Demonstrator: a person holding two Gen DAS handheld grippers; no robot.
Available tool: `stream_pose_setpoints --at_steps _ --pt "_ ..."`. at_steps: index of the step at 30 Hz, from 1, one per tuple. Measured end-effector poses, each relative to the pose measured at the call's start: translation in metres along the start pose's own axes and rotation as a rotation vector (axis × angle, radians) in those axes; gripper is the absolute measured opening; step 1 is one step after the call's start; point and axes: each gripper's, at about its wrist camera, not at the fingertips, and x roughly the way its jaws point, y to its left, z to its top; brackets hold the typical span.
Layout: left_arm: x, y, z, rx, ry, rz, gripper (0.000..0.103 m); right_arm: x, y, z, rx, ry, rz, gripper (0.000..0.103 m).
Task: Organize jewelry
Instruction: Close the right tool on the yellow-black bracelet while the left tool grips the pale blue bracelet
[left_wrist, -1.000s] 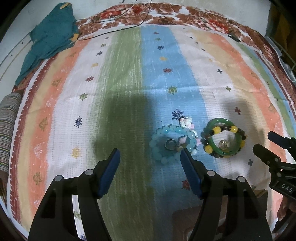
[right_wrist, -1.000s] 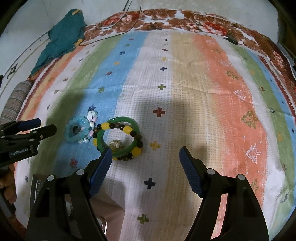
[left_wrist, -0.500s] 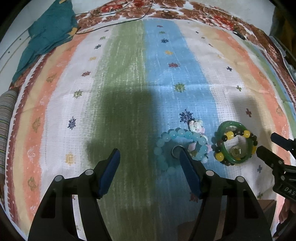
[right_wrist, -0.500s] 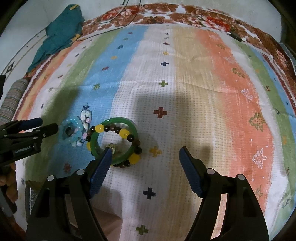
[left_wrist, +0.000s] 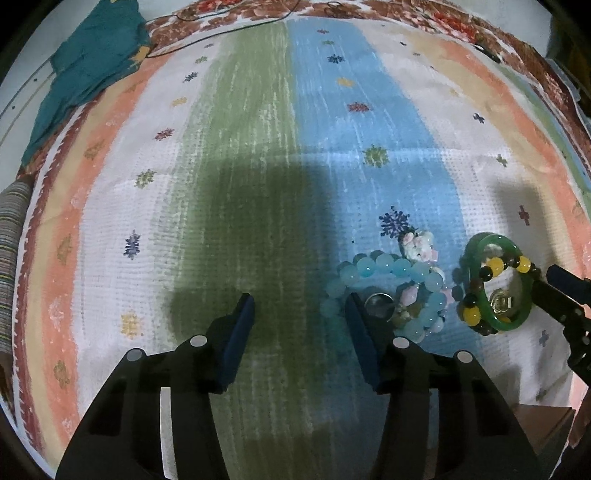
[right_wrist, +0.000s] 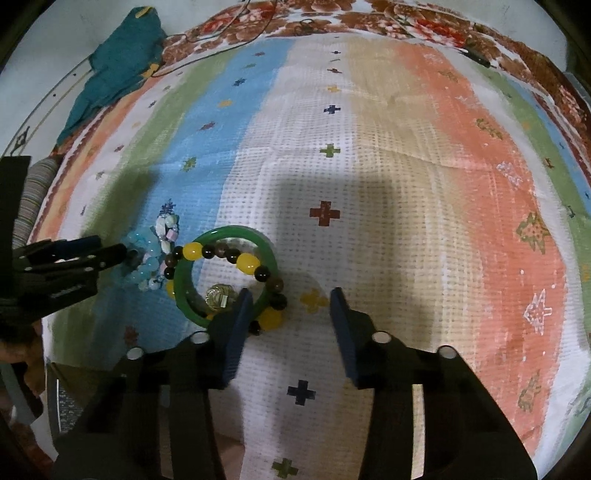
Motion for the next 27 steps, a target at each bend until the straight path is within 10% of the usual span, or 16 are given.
stream_pose_setpoints --at_steps 9,14,27 --pt "0.004 -0.007 -0.004 0.048 -0.017 -0.003 0.038 0.009 0.005 0.003 0.006 0.008 0.051 0.016" --pt "0.005 -0.01 -0.002 0.056 -0.022 -0.004 0.013 0.011 0.011 0.002 -0.019 0.007 0.044 0.012" --pt "-0.008 -0.012 0.001 0.053 -0.025 -0.003 0.011 0.002 0.011 0.0 -0.042 -0.016 -0.013 0.01"
